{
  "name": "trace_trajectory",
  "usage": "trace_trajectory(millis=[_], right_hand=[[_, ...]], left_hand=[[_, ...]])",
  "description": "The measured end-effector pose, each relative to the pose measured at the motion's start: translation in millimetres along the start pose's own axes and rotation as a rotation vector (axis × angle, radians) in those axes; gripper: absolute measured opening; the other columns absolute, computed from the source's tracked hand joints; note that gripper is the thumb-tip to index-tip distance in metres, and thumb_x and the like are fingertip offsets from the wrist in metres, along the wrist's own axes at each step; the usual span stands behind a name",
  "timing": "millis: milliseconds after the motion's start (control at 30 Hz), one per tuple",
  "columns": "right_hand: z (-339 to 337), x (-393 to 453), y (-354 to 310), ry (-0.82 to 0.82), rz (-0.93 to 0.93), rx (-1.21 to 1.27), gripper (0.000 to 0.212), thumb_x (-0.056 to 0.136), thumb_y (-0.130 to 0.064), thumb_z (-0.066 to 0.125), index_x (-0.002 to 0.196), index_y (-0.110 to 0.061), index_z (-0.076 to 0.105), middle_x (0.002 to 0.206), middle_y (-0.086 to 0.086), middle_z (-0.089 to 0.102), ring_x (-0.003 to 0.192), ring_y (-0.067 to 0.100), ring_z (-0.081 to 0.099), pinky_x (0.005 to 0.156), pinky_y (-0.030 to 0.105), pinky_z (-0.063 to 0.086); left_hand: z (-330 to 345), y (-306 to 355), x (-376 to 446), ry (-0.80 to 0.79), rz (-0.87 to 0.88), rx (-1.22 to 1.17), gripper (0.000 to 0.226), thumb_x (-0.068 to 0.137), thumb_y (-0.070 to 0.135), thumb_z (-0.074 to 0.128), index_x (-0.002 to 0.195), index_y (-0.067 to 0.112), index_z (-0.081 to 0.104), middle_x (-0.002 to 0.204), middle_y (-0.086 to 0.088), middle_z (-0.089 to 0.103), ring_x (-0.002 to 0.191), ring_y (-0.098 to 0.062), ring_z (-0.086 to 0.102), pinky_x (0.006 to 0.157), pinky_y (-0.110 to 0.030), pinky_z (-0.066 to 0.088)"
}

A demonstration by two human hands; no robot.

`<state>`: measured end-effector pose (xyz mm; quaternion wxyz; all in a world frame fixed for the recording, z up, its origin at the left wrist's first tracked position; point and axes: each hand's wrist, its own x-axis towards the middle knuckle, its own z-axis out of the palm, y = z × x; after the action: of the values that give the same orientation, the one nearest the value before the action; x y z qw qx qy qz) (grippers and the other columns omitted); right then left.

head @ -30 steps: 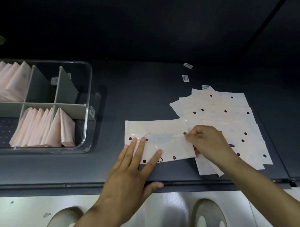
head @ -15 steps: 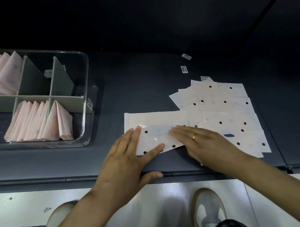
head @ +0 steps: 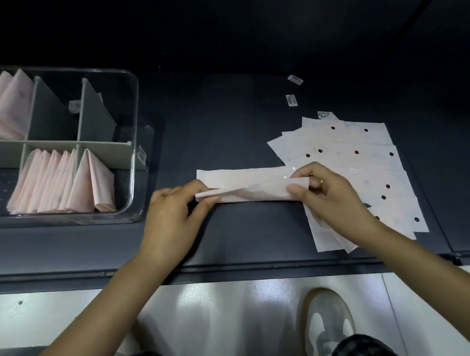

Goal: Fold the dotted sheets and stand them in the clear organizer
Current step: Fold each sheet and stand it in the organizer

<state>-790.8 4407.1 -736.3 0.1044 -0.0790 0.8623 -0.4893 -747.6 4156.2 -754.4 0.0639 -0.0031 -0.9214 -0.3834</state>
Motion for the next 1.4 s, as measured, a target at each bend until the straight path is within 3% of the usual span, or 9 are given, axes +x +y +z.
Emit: trace_trajectory(millis=[100,300,500,667,833,933,1033,1200,1400], right_hand=[[3,12,3,0.055,0.049,-0.080,0.016,0.092,-0.028,0.056,0.079,-0.019,0.059,0.051,-0.012,0.045,0.051,0.003,0.040,0.055,0.020,0.032],[5,36,-4,0.041,0.145,-0.331,0.025,0.096,-0.034,0.049,0.079,-0.017,0.058,0.063,-0.006,0.050,0.060,0.005,0.047,0.056,0.019,0.034],[9,43,-9,0.055,0.195,-0.427,0.031,0.095,-0.037,0.050,0.084,-0.011,0.064,0.068,0.000,0.058,0.069,0.020,0.056,0.059,0.025,0.041],[13,44,-9,0.111,0.192,-0.442,0.036,0.094,-0.037,0.052,0.083,-0.007,0.066,0.072,0.006,0.061,0.078,0.025,0.057,0.069,0.034,0.046],[15,39,-5,0.214,0.173,-0.437,0.025,0.092,-0.038,0.054,0.087,-0.015,0.062,0.082,-0.001,0.061,0.085,0.022,0.058,0.069,0.033,0.045],[9,17,-4,0.345,-0.279,-0.618,0.019,0.091,-0.029,0.060,0.104,-0.015,0.060,0.101,-0.001,0.061,0.090,0.018,0.054,0.070,0.028,0.041],[-3,4,3,0.153,-0.638,-0.759,0.020,0.084,-0.025,0.066,0.097,-0.009,0.068,0.107,0.005,0.066,0.095,0.023,0.058,0.078,0.035,0.049],[-11,10,11,-0.057,-0.682,-0.857,0.017,0.086,-0.010,0.064,0.101,-0.007,0.072,0.106,0.006,0.071,0.098,0.024,0.067,0.082,0.041,0.055],[-8,16,6,0.016,-0.919,-0.915,0.009,0.081,-0.007,0.064,0.080,-0.005,0.073,0.088,0.006,0.073,0.079,0.025,0.070,0.067,0.034,0.055]], left_hand=[[4,4,5,0.013,-0.139,-0.192,0.014,0.090,0.032,0.061,0.090,0.018,0.066,0.077,-0.002,0.071,0.078,-0.026,0.064,0.076,-0.041,0.049],[13,12,3,0.128,-0.204,-0.213,0.055,0.087,0.013,0.065,0.133,0.027,0.038,0.115,0.013,0.057,0.088,-0.001,0.056,0.076,-0.016,0.042],[28,31,-4,0.038,0.241,0.379,0.052,0.088,0.027,0.060,0.135,0.007,0.049,0.148,-0.016,0.037,0.136,-0.034,0.036,0.111,-0.047,0.025],[41,31,-9,-0.376,0.297,0.712,0.080,0.086,0.062,-0.006,0.151,0.015,-0.001,0.158,-0.014,-0.005,0.146,-0.031,-0.005,0.118,-0.048,-0.003],[42,20,-5,-0.401,0.289,0.731,0.074,0.077,0.070,-0.020,0.141,0.034,-0.027,0.156,-0.017,-0.020,0.142,-0.037,-0.021,0.115,-0.054,-0.009],[41,18,-6,-0.395,0.299,0.717,0.072,0.077,0.071,-0.019,0.141,0.038,-0.027,0.156,-0.017,-0.019,0.142,-0.036,-0.021,0.115,-0.054,-0.010],[41,19,-6,-0.379,0.298,0.702,0.071,0.077,0.071,-0.018,0.141,0.039,-0.025,0.156,-0.017,-0.017,0.143,-0.036,-0.019,0.115,-0.053,-0.010],[39,20,-5,-0.380,0.295,0.686,0.070,0.077,0.072,-0.015,0.140,0.041,-0.022,0.157,-0.016,-0.015,0.144,-0.034,-0.017,0.116,-0.051,-0.011],[28,19,1,-0.372,0.312,0.564,0.074,0.084,0.071,0.014,0.141,0.031,0.041,0.157,-0.013,0.018,0.146,-0.032,0.009,0.118,-0.051,0.002]])
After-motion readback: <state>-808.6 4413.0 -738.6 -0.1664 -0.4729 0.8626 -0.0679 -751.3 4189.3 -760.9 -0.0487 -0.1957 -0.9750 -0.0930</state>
